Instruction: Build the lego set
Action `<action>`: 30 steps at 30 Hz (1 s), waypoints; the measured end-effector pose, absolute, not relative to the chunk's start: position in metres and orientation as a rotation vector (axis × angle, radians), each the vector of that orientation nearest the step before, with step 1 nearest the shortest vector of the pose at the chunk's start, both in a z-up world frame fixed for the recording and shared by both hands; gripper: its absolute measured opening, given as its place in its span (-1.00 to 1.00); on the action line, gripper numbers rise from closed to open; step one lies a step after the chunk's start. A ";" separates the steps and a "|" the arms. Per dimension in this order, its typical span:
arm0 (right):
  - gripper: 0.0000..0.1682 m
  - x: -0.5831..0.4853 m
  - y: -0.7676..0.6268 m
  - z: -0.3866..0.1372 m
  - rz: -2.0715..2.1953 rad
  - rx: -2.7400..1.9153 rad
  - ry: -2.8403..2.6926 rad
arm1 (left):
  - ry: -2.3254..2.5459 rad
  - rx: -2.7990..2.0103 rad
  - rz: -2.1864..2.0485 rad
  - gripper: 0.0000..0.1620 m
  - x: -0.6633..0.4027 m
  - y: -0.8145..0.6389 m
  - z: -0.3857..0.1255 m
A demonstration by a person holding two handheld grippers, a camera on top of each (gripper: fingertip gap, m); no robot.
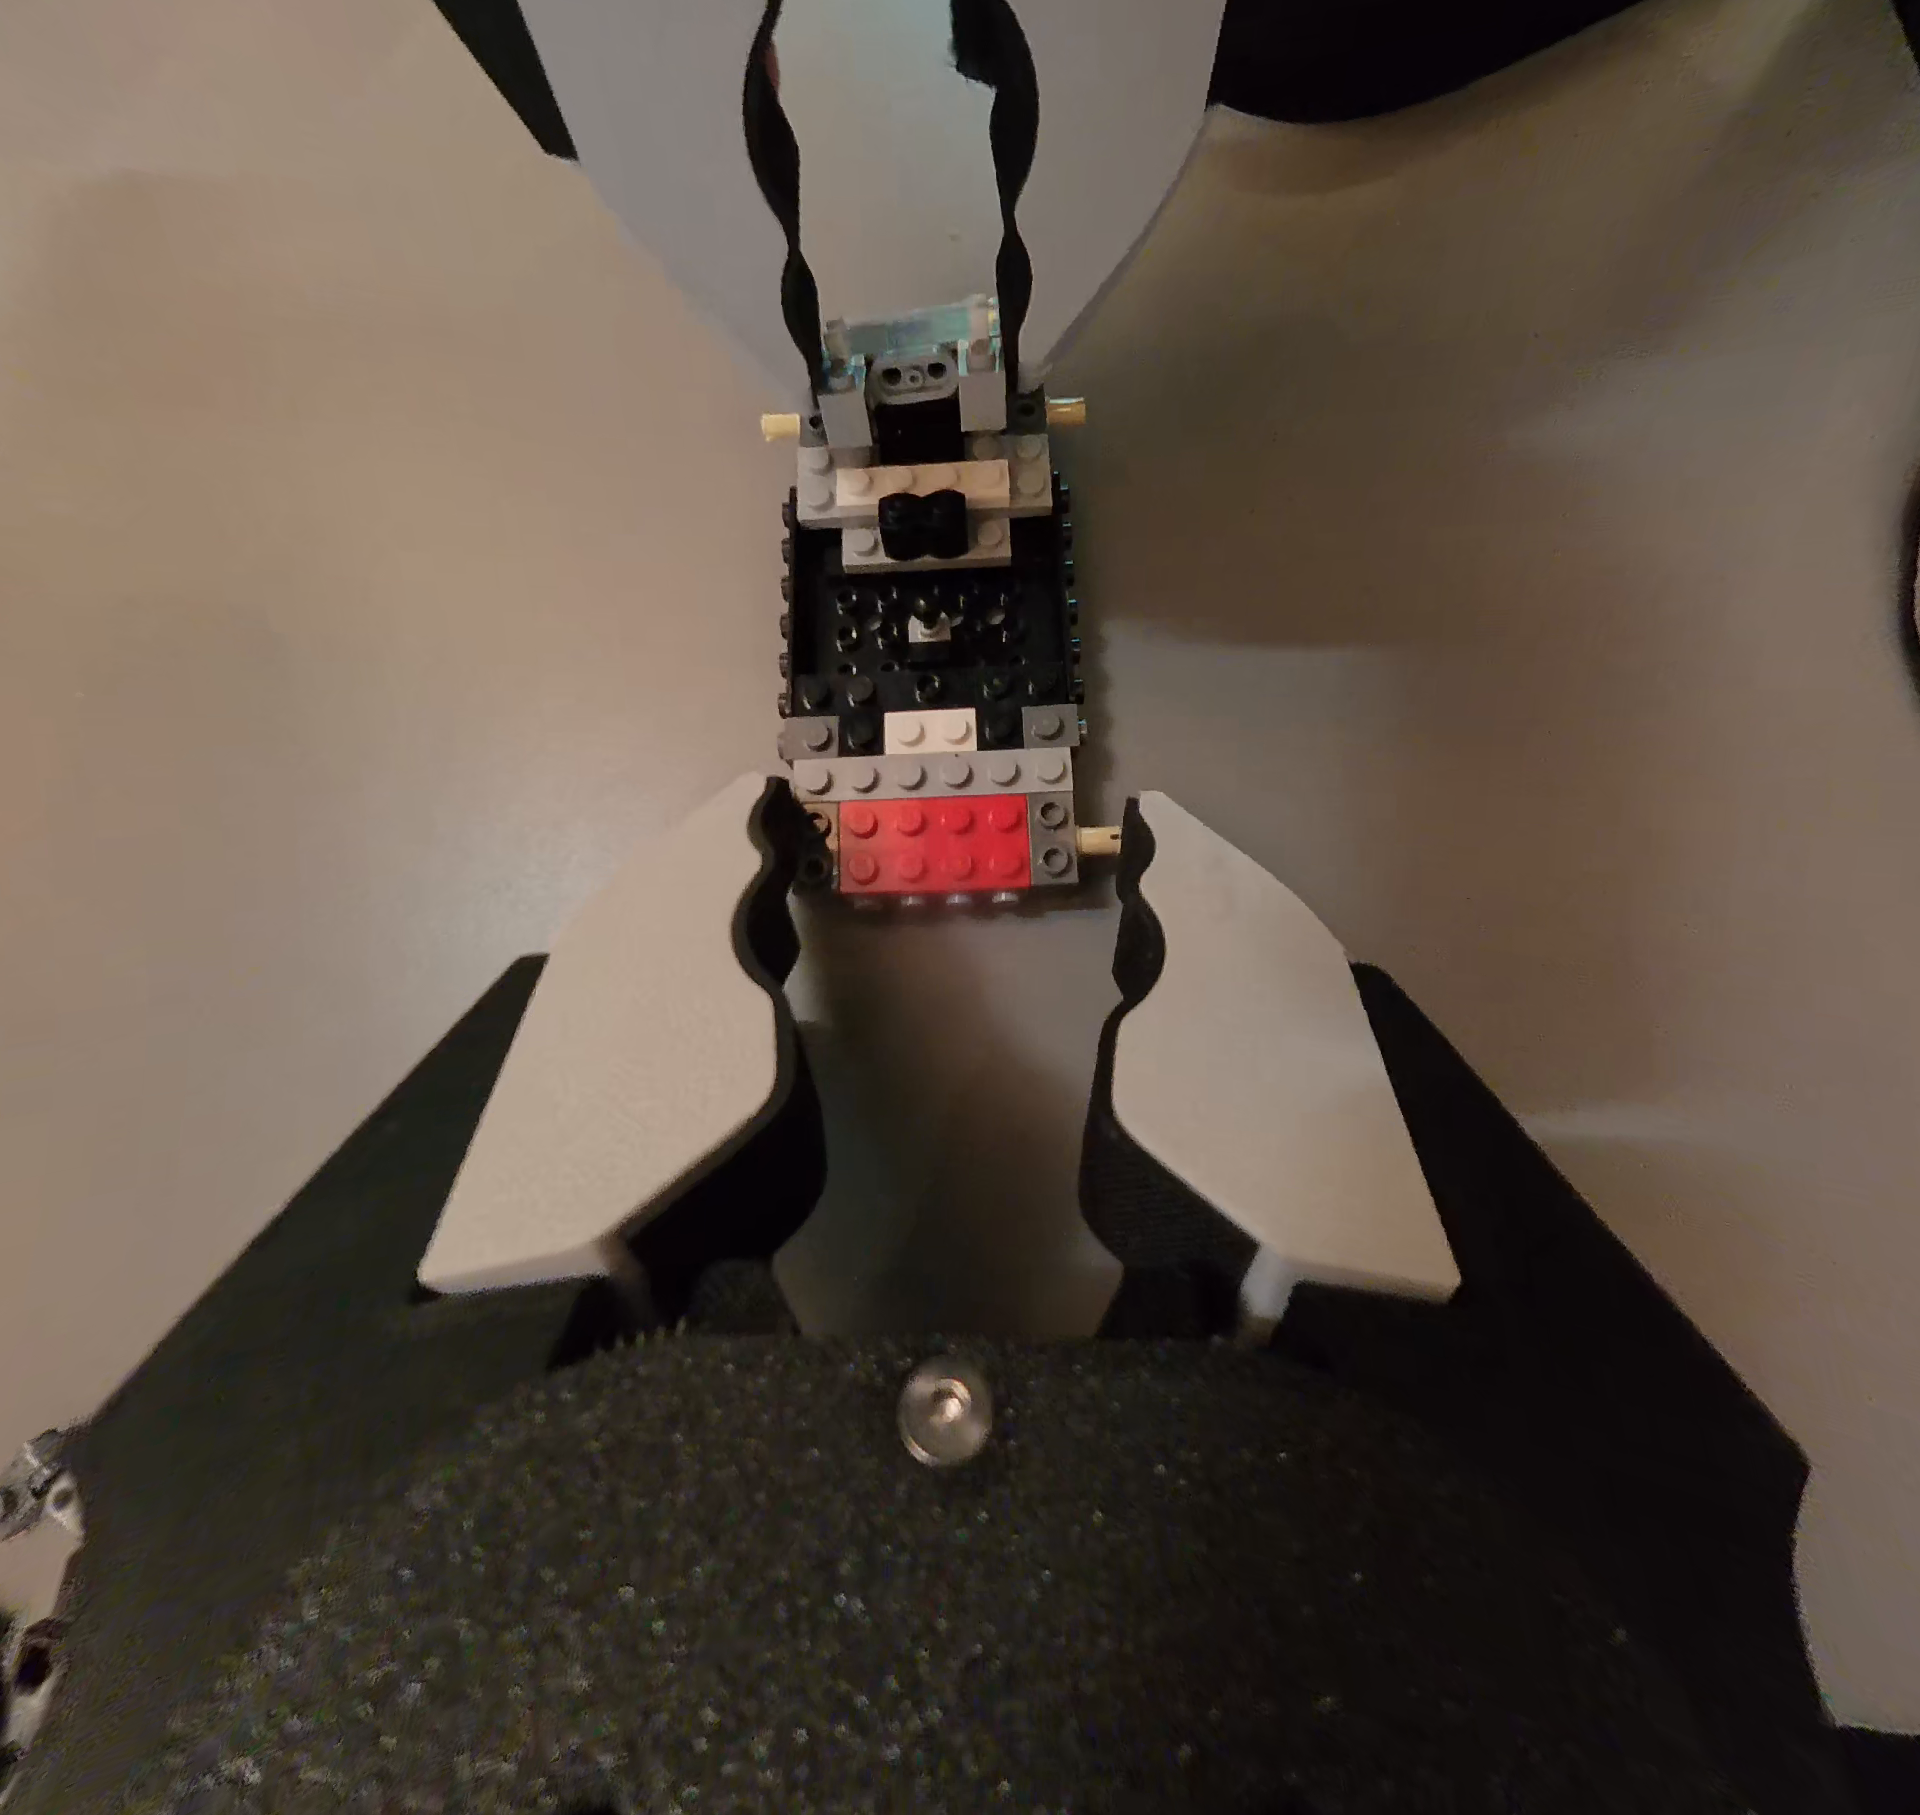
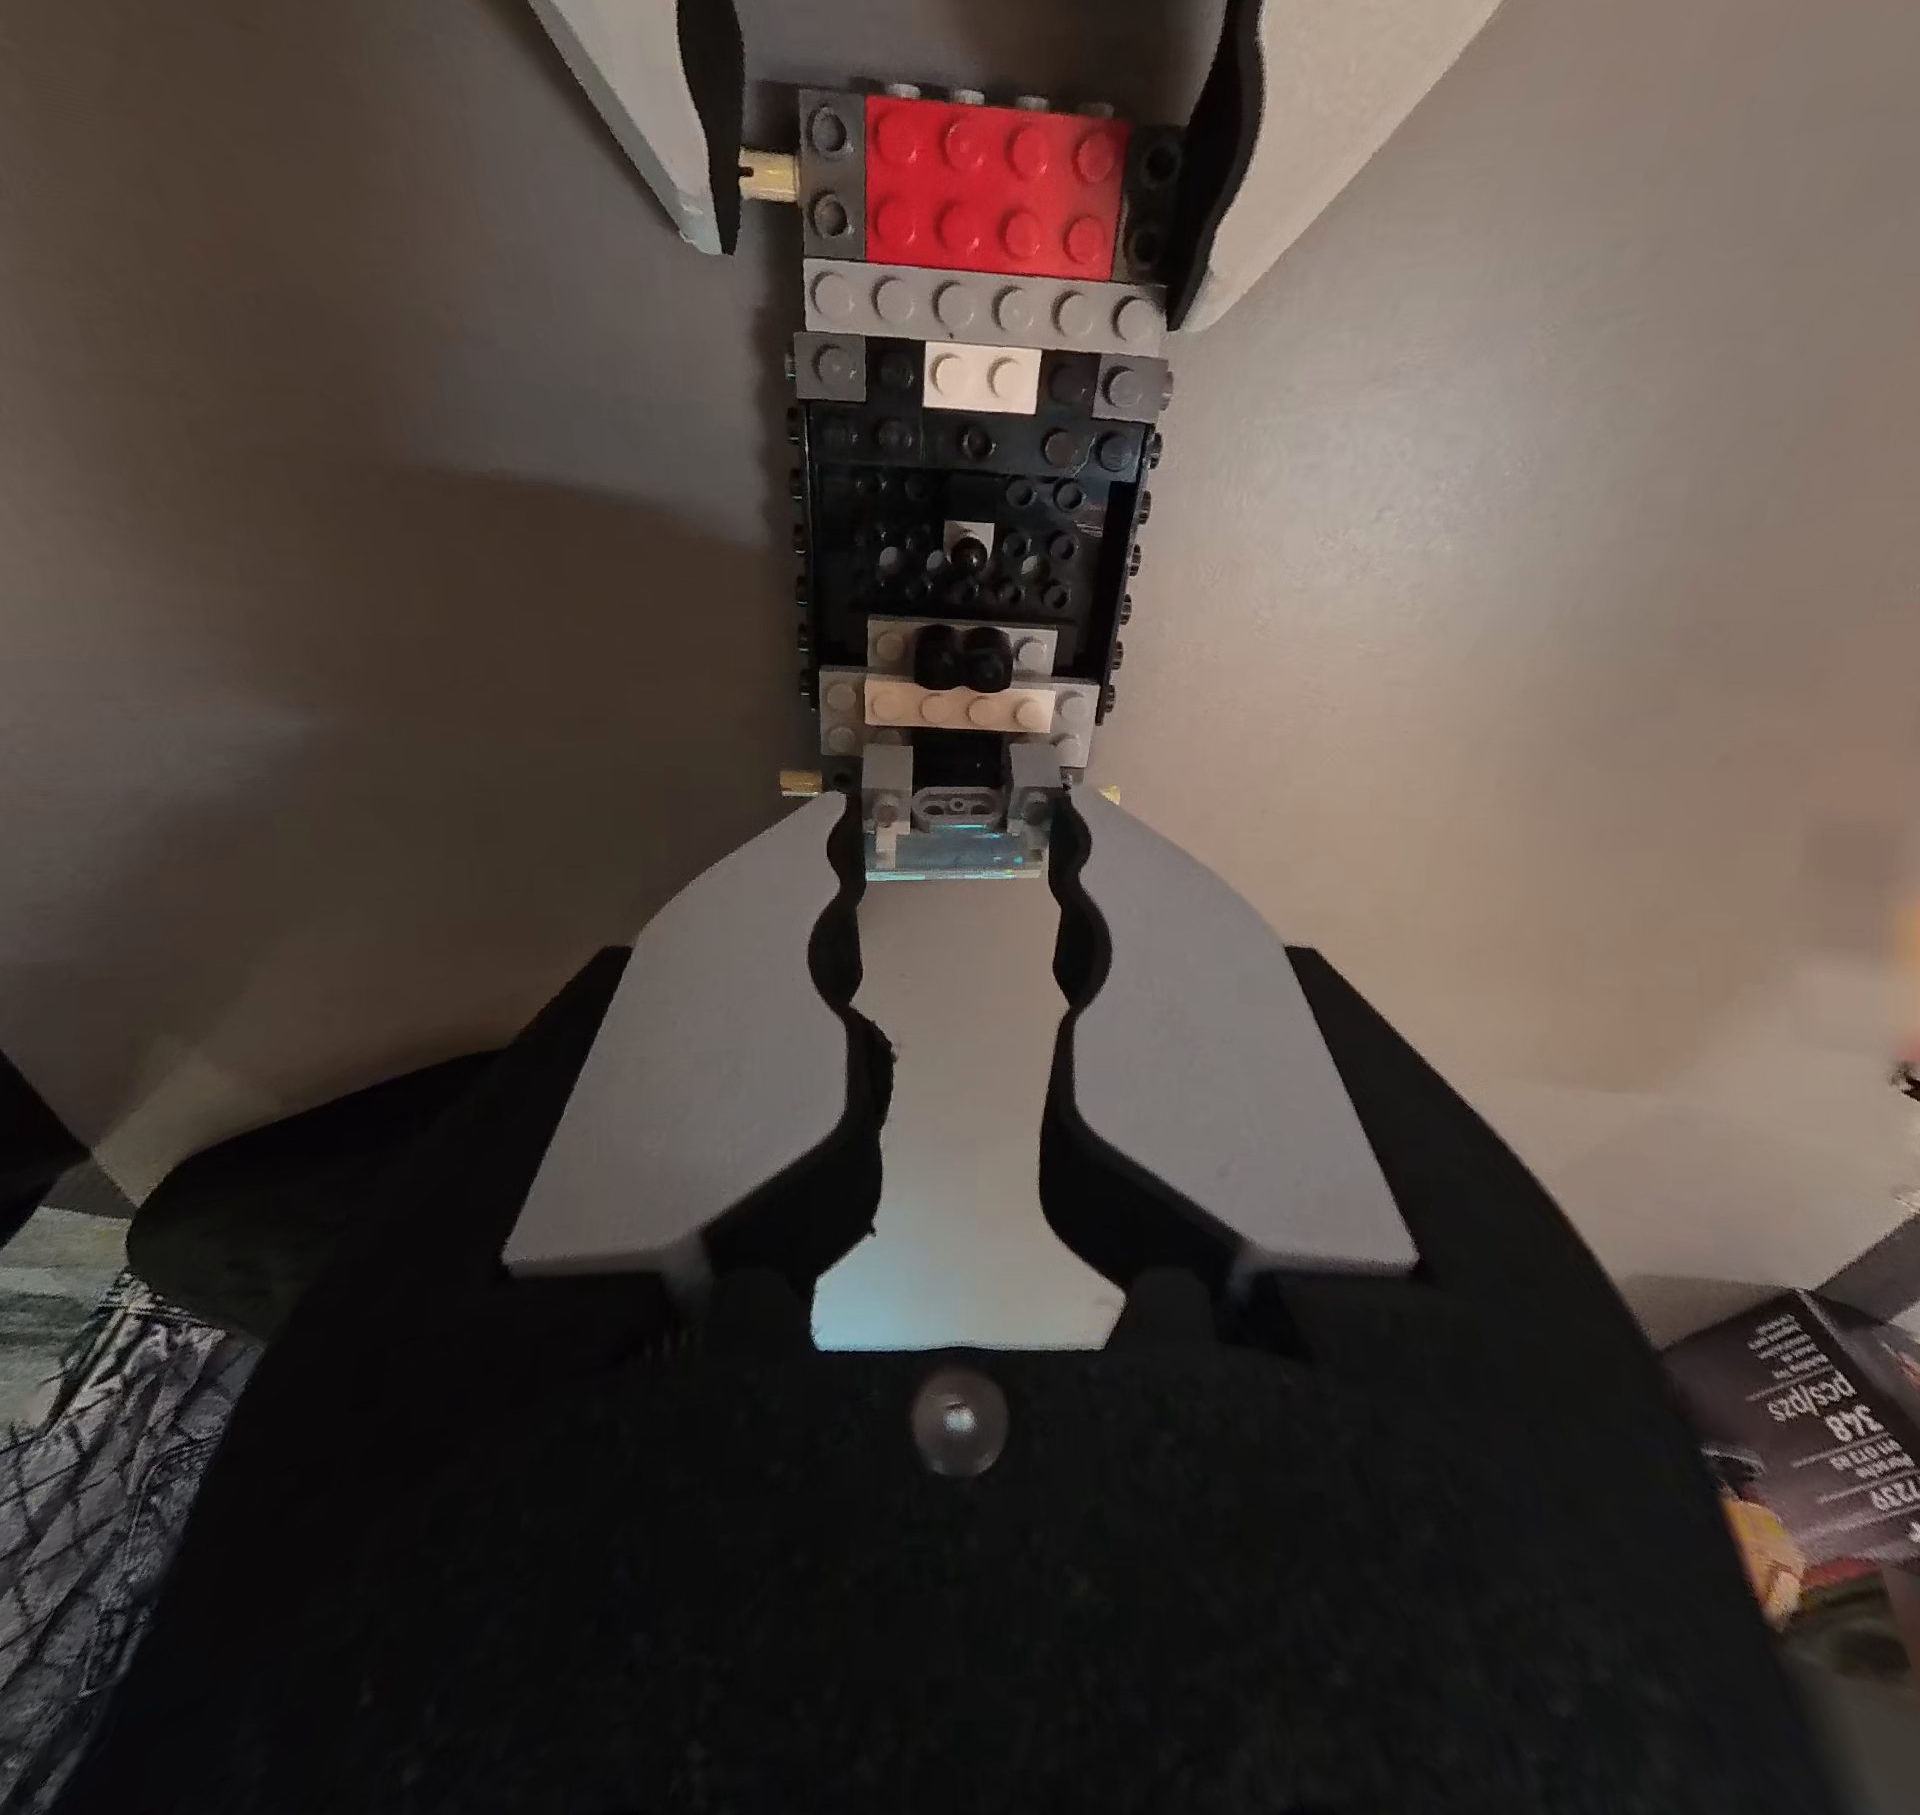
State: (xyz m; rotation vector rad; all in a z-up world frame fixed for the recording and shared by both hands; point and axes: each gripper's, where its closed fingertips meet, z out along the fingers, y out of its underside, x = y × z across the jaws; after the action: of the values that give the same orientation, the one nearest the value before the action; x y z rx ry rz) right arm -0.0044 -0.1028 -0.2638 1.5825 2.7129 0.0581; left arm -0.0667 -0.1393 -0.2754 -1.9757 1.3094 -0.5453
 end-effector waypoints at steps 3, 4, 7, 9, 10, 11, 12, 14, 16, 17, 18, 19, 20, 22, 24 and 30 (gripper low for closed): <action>-0.60 -0.004 -0.103 -0.264 0.085 1.569 2.711 | 1.299 -1.979 -0.554 -0.27 -0.067 -0.140 -0.275; -0.60 -0.005 -0.104 -0.264 0.092 1.561 2.709 | 1.293 -1.980 -0.561 -0.27 -0.067 -0.141 -0.275; -0.60 -0.006 -0.105 -0.264 0.093 1.539 2.708 | 1.264 -1.988 -0.596 -0.28 -0.068 -0.144 -0.274; -0.60 -0.006 -0.105 -0.264 0.097 1.530 2.708 | 1.249 -1.988 -0.602 -0.28 -0.068 -0.145 -0.273; -0.60 -0.006 -0.105 -0.264 0.104 1.522 2.709 | 1.245 -1.988 -0.599 -0.28 -0.068 -0.146 -0.273; -0.60 -0.006 -0.105 -0.264 0.115 1.515 2.710 | 1.244 -1.988 -0.597 -0.28 -0.069 -0.146 -0.273; -0.60 -0.006 -0.105 -0.264 0.128 1.508 2.711 | 1.241 -1.989 -0.598 -0.28 -0.069 -0.146 -0.273; -0.60 -0.006 -0.105 -0.264 0.144 1.502 2.714 | 1.234 -1.992 -0.600 -0.28 -0.069 -0.146 -0.273; -0.60 -0.006 -0.105 -0.264 0.155 1.501 2.716 | 1.231 -1.993 -0.597 -0.29 -0.069 -0.146 -0.273; -0.60 -0.006 -0.105 -0.264 0.167 1.495 2.717 | 1.228 -1.996 -0.599 -0.29 -0.069 -0.146 -0.273; -0.60 -0.005 -0.105 -0.264 0.183 1.484 2.719 | 1.225 -1.999 -0.604 -0.29 -0.069 -0.146 -0.273; -0.60 -0.005 -0.104 -0.264 0.203 1.468 2.722 | 1.223 -2.002 -0.608 -0.29 -0.069 -0.146 -0.273; -0.60 -0.005 -0.104 -0.264 0.222 1.454 2.723 | 1.223 -2.002 -0.608 -0.29 -0.069 -0.146 -0.273; -0.60 -0.005 -0.104 -0.264 0.243 1.434 2.723 | 1.224 -2.003 -0.608 -0.29 -0.069 -0.147 -0.273; -0.60 -0.005 -0.104 -0.264 0.251 1.426 2.721 | 1.225 -2.003 -0.608 -0.29 -0.069 -0.147 -0.273; -0.60 -0.005 -0.103 -0.263 0.286 1.414 2.713 | 1.223 -2.001 -0.612 -0.29 -0.069 -0.147 -0.272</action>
State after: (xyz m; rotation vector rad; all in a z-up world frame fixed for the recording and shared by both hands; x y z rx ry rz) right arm -0.0046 -0.1035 -0.2633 1.4144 2.7133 0.2858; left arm -0.0693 -0.1469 -0.2723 -2.0014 1.2230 -0.6123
